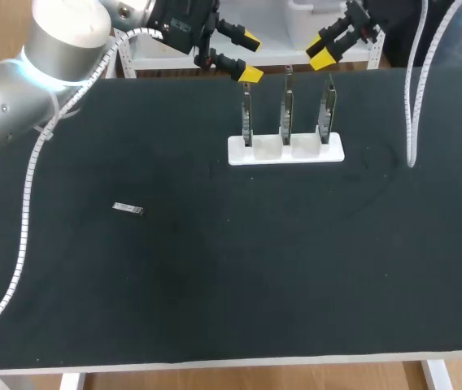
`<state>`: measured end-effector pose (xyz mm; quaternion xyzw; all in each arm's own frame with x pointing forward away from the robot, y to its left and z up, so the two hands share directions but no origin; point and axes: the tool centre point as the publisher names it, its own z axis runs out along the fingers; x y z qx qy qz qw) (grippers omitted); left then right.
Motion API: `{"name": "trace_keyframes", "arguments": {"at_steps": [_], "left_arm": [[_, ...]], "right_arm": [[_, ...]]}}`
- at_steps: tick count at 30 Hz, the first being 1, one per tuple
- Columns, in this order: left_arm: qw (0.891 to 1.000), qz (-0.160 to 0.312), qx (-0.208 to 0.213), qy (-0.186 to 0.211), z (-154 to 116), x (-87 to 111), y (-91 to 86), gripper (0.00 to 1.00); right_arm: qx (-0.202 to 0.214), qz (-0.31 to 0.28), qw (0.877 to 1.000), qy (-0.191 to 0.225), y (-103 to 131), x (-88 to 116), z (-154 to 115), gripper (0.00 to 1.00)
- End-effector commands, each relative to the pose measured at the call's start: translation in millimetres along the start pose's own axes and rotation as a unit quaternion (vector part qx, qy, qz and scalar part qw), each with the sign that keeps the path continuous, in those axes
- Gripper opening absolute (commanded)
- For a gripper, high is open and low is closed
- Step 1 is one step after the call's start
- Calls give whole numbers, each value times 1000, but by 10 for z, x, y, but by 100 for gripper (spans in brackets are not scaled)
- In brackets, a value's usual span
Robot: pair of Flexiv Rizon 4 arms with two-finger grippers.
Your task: Pick up the optical module with the left hand, and insert it into the network port with the right hand.
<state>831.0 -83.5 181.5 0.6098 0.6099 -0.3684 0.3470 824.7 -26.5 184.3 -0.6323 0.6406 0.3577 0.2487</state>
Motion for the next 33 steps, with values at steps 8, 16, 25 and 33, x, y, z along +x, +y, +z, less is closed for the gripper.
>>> {"name": "trace_keyframes", "arguments": {"at_steps": [8, 16, 25, 33], "left_arm": [[1000, 1, -3, 0, 2, 6, -26, 100], [1000, 1, -3, 0, 2, 6, -26, 100], [1000, 1, -3, 0, 2, 6, -26, 100], [1000, 1, -3, 0, 2, 6, -26, 100]], "right_arm": [[-87, -4, 996, -7, -63, -3, -30, 0], [-83, -8, 996, -10, -55, -17, -42, 0], [-83, -20, 996, -16, -53, -110, -31, 0], [-95, -35, 995, -17, -120, -235, 84, 0]]}}
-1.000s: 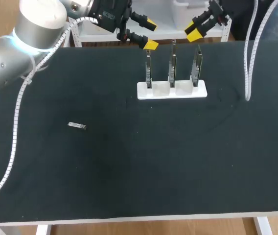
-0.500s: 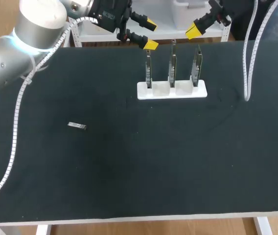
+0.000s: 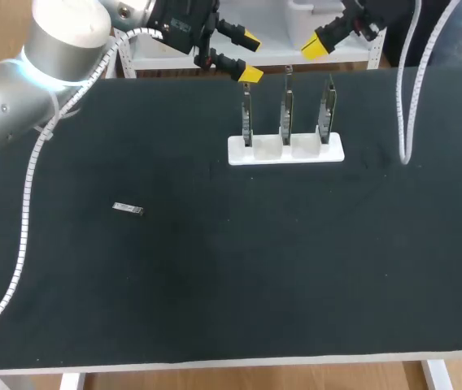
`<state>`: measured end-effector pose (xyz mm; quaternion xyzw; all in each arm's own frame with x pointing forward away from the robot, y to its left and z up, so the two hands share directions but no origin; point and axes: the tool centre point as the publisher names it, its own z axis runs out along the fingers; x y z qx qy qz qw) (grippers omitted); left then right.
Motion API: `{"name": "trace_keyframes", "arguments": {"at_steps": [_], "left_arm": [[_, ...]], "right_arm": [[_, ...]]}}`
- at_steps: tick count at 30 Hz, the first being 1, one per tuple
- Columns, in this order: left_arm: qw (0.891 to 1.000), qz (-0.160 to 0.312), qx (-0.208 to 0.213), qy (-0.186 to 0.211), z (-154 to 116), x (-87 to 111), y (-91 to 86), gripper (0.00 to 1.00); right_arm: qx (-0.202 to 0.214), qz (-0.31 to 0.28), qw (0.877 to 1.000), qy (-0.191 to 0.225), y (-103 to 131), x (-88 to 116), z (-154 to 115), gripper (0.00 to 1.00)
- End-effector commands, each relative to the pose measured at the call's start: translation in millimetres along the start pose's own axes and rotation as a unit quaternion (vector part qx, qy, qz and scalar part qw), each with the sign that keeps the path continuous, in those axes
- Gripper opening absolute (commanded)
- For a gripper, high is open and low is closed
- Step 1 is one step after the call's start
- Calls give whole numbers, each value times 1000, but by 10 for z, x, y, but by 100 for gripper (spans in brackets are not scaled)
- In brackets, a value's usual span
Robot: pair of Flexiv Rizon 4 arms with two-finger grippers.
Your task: Pick up the optical module with the left hand, and insert it into the network port with the right hand.
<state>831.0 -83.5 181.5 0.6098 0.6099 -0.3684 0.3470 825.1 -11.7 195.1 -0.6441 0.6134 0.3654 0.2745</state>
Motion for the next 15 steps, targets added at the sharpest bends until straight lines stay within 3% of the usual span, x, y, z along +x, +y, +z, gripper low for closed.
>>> {"name": "trace_keyframes", "arguments": {"at_steps": [1, 15], "left_arm": [[1000, 1, -3, 0, 2, 6, -26, 100], [1000, 1, -3, 0, 2, 6, -26, 100]], "right_arm": [[-95, -1, 995, 4, -141, -57, 53, 0], [-122, -7, 992, 10, -261, -103, 237, 0]]}}
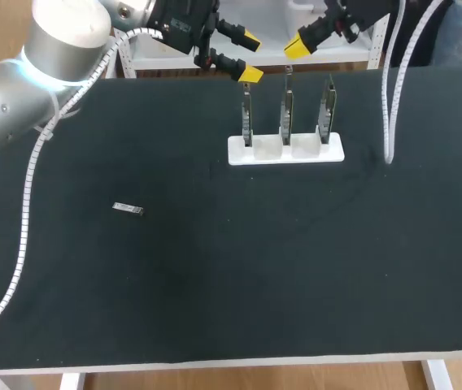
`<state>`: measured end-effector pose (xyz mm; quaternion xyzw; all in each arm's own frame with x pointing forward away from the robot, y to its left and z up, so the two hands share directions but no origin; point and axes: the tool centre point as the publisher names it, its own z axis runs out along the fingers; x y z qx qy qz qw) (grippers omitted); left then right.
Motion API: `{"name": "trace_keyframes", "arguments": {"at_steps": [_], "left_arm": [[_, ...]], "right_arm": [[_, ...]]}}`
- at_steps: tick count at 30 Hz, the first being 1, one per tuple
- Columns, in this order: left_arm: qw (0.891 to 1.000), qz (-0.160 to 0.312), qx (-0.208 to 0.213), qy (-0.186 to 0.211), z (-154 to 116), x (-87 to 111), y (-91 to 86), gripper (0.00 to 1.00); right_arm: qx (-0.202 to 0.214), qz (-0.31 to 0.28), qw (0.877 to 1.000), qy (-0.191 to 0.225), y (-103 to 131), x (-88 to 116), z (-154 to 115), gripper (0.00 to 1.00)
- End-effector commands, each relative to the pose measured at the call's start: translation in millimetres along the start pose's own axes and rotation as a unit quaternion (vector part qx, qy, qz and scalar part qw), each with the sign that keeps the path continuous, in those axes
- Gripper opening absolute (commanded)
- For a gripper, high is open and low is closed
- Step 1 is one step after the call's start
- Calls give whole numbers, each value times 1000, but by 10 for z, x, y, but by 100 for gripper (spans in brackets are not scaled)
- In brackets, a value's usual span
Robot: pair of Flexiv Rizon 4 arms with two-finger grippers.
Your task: Pick up the optical module with the left hand, and insert it into the network port with the right hand.
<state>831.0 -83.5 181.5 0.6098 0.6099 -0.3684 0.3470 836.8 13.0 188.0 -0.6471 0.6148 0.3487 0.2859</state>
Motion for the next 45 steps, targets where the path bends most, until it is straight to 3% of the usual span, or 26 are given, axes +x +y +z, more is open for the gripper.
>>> {"name": "trace_keyframes", "arguments": {"at_steps": [1, 45], "left_arm": [[1000, 1, -3, 0, 2, 6, -26, 100], [1000, 1, -3, 0, 2, 6, -26, 100]], "right_arm": [[-140, 3, 990, 3, -115, -8, 19, 0], [-165, 26, 986, 11, -67, 169, 158, 0]]}}
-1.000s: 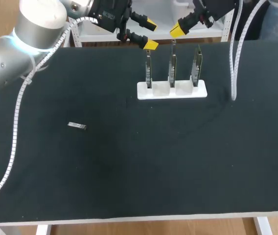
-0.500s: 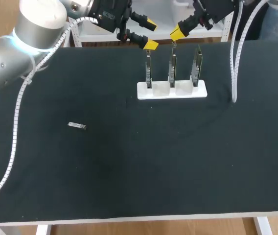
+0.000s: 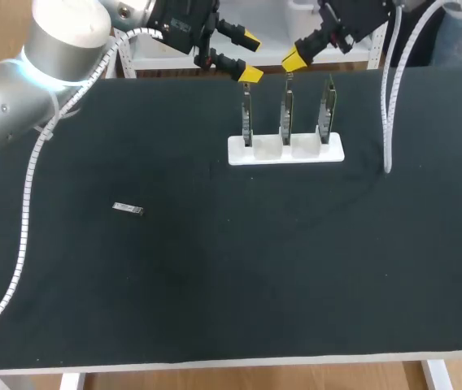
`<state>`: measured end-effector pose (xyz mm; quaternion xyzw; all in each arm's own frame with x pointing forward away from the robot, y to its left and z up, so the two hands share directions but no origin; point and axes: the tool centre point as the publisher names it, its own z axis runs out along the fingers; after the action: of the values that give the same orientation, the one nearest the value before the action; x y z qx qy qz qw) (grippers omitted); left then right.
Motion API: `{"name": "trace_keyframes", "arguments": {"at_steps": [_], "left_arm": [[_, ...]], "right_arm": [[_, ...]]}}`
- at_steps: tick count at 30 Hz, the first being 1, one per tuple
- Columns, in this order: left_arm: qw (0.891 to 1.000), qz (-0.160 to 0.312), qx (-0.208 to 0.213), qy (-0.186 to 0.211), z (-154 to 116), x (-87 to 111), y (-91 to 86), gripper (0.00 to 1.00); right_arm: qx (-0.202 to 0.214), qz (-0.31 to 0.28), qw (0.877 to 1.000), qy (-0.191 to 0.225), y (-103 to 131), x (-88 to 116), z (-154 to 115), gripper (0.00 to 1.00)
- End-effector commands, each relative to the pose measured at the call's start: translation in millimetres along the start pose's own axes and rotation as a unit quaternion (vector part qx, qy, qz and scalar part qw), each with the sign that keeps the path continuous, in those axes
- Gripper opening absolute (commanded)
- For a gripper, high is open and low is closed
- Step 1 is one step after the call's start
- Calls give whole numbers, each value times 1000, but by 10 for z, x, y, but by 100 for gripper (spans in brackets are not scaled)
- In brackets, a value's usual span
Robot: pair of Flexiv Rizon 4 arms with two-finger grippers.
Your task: Pick up the optical module with the left hand, and insert it into the network port with the right hand.
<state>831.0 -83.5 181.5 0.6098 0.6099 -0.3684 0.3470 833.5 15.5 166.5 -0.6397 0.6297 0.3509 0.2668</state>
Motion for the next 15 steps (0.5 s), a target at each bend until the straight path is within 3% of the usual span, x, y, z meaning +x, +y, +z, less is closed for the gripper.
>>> {"name": "trace_keyframes", "arguments": {"at_steps": [1, 15], "left_arm": [[1000, 1, -3, 0, 2, 6, -26, 100], [1000, 1, -3, 0, 2, 6, -26, 100]], "right_arm": [[-159, 4, 987, 2, -84, 14, 8, 0], [-163, 10, 987, 2, -53, 47, 34, 0]]}}
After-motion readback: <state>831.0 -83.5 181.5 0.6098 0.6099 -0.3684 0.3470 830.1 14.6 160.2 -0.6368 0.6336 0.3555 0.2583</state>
